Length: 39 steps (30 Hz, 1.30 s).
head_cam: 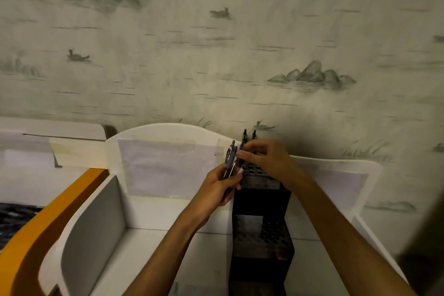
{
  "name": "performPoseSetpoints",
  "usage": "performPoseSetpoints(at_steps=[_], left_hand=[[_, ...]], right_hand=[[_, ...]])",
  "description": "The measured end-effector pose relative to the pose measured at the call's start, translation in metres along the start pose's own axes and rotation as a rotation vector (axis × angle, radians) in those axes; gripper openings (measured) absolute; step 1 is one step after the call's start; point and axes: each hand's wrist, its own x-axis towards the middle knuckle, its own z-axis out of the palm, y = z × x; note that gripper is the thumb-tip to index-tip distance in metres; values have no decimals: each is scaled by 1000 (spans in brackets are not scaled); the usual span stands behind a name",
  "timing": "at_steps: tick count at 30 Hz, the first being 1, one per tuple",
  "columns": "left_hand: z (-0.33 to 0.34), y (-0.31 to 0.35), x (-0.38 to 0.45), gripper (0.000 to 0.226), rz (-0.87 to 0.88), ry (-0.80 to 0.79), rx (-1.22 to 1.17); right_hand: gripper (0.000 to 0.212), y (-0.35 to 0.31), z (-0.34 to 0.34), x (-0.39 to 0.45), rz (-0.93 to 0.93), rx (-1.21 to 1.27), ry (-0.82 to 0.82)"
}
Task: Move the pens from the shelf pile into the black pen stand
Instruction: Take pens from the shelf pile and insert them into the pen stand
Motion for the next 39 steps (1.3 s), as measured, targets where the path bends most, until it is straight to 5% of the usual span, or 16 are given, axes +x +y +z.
performPoseSetpoints(at_steps=[5, 11, 18, 25, 39], left_hand=[[-2, 2, 0, 15, -15, 0, 12], [-7, -4, -5, 13, -32, -3, -35], [-16, -7, -4, 26, -17, 54, -68], [-16, -4, -5, 29, 29, 60, -63], [-18, 2, -6, 27, 3, 100, -45]], right_hand=[[17, -1, 0, 2, 70, 104, 77], [18, -2, -23, 14, 152, 426, 350], [19, 6, -48, 18, 32, 197, 588], [20, 13, -38, 19, -45, -119, 568], [19, 20, -25, 27, 16, -162, 482]])
